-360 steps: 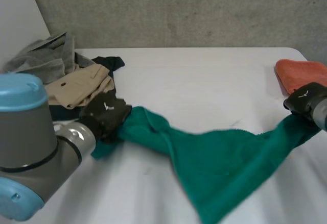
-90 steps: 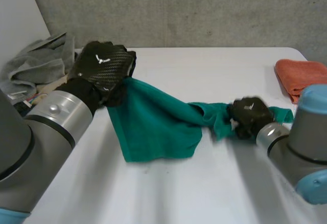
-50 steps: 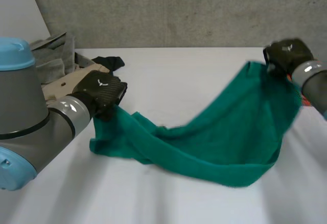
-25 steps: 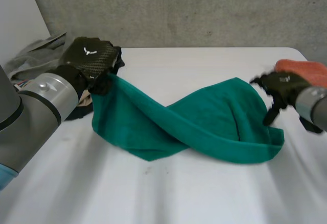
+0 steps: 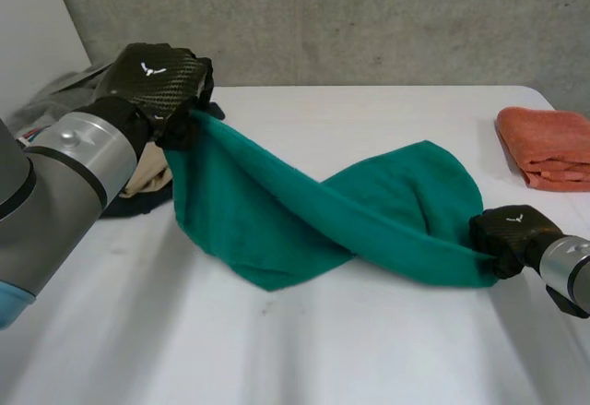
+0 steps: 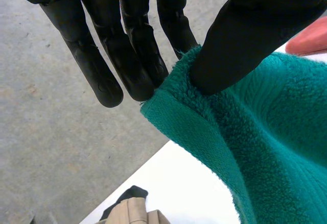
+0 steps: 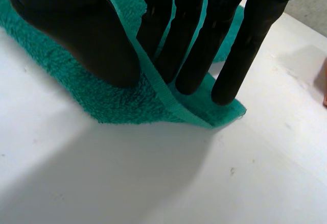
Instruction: Fold the laundry.
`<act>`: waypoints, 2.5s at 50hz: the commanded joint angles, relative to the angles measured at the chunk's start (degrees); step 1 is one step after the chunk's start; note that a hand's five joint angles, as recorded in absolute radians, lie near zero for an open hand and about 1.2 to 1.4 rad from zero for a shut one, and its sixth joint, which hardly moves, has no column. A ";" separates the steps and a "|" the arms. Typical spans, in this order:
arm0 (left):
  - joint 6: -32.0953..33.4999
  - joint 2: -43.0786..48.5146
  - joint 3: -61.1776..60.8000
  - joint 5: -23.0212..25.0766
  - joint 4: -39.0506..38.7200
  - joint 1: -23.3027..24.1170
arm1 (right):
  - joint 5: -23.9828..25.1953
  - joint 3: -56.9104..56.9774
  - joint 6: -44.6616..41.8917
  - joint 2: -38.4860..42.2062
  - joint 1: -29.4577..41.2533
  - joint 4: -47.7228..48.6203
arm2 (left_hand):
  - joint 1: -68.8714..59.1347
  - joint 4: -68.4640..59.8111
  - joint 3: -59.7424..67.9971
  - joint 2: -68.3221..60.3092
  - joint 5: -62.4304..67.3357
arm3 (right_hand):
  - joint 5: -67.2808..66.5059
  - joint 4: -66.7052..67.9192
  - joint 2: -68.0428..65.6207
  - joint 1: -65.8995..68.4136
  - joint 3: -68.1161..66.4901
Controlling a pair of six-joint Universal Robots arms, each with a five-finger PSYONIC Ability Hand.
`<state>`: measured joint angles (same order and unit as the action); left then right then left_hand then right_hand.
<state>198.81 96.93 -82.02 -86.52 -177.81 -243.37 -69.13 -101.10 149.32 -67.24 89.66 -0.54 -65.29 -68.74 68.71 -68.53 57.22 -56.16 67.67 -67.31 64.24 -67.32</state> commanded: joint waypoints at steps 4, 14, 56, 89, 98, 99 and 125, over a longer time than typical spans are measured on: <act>-0.27 -1.83 0.19 -1.37 0.18 -0.09 | -0.74 2.04 -1.14 -12.09 -1.85 -3.41 | -14.71 -11.26 11.29 -11.47 12.78 | -13.84 12.33 -12.69 15.76 -12.68; 0.52 -5.79 -1.39 -0.84 2.81 -0.44 | 0.23 15.40 -12.64 -28.64 -8.44 -26.16 | -14.71 -11.26 11.29 -11.47 12.78 | -13.84 12.33 -12.69 15.76 -12.68; 12.65 20.41 19.20 -5.76 -39.19 -1.41 | -13.05 36.25 -17.57 0.45 8.69 25.95 | -14.71 -11.26 11.29 -11.47 12.78 | -13.84 12.33 -12.69 15.76 -12.68; 12.30 7.31 -19.76 -5.23 -33.83 -1.23 | -4.08 10.22 -0.11 -2.71 0.97 -3.59 | -14.71 -11.26 11.29 -11.47 12.78 | 46.14 -47.65 47.29 -44.22 47.30; 12.21 6.87 -18.01 -5.23 -33.57 -1.32 | -3.73 7.59 13.35 -3.33 -2.99 -3.25 | -14.71 -11.26 11.29 -11.47 12.78 | 47.49 -49.01 48.65 -45.57 48.66; 12.21 6.87 -17.83 -5.23 -33.57 -1.32 | -3.73 7.15 14.23 -3.24 -3.52 -3.07 | -14.71 -11.26 11.29 -11.47 12.78 | 47.16 -48.68 48.31 -45.24 48.32; 10.54 7.57 -16.24 -5.23 -33.57 -1.14 | -2.93 13.55 27.69 13.62 0.16 8.45 | -14.71 -11.26 11.29 -11.47 12.78 | 30.18 -31.70 31.33 -28.26 31.34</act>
<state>210.06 104.51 -98.39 -91.67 -211.40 -244.39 -69.20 -92.59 177.36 -59.06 86.75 6.73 -65.29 -68.96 68.71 -68.73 57.22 -17.35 27.00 -22.78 26.85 -26.98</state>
